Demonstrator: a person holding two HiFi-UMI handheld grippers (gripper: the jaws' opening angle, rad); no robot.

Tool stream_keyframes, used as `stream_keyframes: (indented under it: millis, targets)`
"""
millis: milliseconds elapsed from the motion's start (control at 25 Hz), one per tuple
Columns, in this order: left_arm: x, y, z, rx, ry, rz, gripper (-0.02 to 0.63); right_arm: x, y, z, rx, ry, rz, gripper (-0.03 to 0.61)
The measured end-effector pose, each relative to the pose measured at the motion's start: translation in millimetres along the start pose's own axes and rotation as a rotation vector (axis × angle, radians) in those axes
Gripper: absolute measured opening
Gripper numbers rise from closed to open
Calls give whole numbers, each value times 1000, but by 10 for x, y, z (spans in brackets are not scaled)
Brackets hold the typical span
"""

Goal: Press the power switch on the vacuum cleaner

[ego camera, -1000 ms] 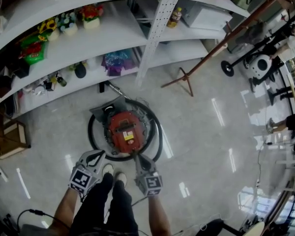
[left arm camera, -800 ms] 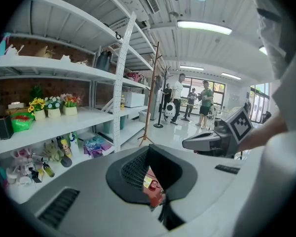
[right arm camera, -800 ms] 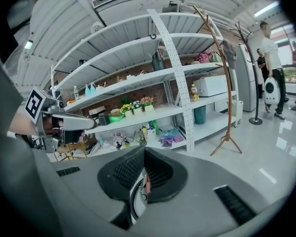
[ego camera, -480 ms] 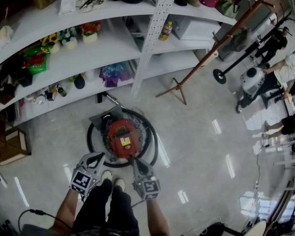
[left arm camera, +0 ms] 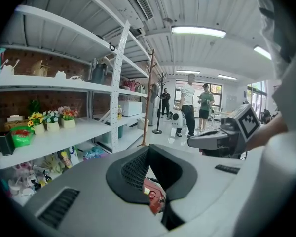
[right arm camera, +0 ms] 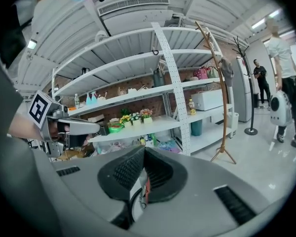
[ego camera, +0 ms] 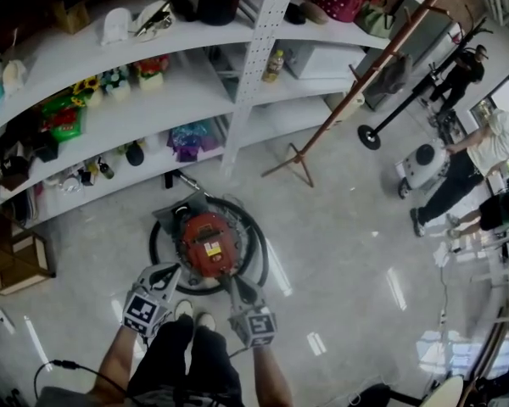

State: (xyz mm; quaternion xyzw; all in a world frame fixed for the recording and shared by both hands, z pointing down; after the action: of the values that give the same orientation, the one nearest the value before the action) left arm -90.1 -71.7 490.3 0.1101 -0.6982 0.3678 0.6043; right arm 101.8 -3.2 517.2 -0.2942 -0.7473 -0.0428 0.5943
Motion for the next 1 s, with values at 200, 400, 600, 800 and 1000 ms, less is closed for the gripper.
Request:
stream_keyframes:
  millis: [200, 400, 600, 800, 1000]
  targets:
    - [-191, 46, -68, 6, -12, -19, -6, -131, 134, 8, 16, 13, -31, 11]
    - [-333, 89, -55, 17, -44, -41, -6, -298, 216, 66, 23, 21, -62, 11]
    - [-485, 152, -83, 30, -60, -41, -6, -461, 327, 96, 38, 34, -90, 11]
    - [-703, 255, -97, 25, -57, -66, -6, -654, 408, 174, 28, 47, -103, 11]
    - [-874, 389, -108, 28, -55, -56, -6, -825, 551, 263, 42, 45, -95, 11]
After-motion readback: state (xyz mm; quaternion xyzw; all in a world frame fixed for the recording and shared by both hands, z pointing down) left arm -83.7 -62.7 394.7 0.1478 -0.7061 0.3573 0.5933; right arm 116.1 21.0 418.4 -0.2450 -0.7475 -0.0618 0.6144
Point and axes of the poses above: the fingertips, and each gripper's own axes: y backward along the fingers, z to its left, x out of its underside, the point moved 6 cm from there along y, backward along the fingers, and after that the axes turned 13 degrees about -x, right-handed, at the moved point
